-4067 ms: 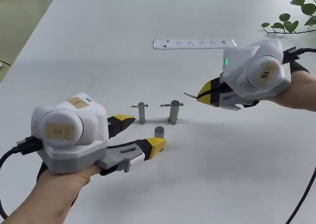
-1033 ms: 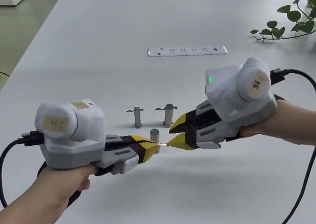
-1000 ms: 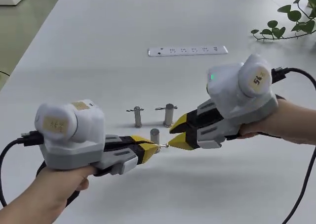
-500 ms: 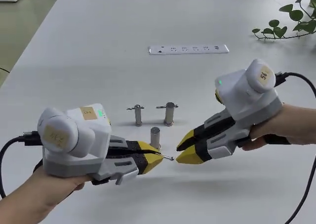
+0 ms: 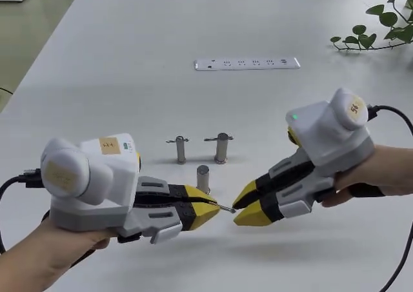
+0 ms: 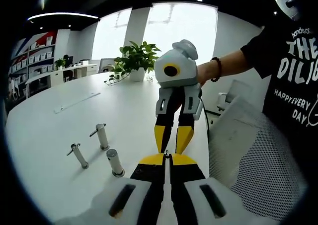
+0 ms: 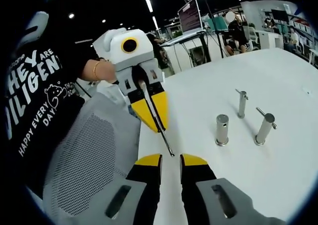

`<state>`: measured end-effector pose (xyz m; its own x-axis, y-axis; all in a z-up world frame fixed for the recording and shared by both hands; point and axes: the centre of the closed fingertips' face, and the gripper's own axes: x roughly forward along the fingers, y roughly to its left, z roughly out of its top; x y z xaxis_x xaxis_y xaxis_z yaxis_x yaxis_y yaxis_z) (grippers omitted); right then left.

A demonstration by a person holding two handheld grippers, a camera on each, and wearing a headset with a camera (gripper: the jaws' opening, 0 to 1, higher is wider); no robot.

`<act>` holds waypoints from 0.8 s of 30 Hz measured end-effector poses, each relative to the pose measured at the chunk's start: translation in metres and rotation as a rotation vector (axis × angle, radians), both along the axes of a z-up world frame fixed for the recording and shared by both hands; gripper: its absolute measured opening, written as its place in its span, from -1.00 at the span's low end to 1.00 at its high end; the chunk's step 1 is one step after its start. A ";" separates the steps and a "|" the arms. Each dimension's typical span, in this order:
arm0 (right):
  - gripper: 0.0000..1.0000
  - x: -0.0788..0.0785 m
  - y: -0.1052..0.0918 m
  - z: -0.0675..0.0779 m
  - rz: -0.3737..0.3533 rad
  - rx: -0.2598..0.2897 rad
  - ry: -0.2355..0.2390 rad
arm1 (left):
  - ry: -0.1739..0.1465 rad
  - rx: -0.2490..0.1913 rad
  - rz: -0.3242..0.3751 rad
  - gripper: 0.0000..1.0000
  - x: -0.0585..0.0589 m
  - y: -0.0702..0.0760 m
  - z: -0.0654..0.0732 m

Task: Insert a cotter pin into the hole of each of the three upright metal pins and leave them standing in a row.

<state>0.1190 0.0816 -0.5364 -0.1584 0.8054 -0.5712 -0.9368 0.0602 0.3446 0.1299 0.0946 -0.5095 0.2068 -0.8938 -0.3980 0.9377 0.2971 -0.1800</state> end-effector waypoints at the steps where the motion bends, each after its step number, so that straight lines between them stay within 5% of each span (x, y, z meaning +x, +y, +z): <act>1: -0.81 -0.002 0.001 0.001 0.006 0.009 0.005 | 0.003 -0.001 -0.001 -1.00 0.000 0.000 0.000; 15: -1.00 -0.003 0.003 0.002 0.031 0.019 -0.008 | 0.025 -0.025 -0.012 -1.00 -0.006 -0.004 0.004; 24: -1.00 -0.005 0.002 0.007 0.067 -0.006 -0.056 | 0.043 -0.012 -0.016 -1.00 -0.007 0.000 -0.002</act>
<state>0.1136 0.0838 -0.5297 -0.1793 0.7904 -0.5858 -0.9567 -0.0012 0.2912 0.1232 0.0941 -0.5110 0.1756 -0.9015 -0.3956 0.9335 0.2801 -0.2238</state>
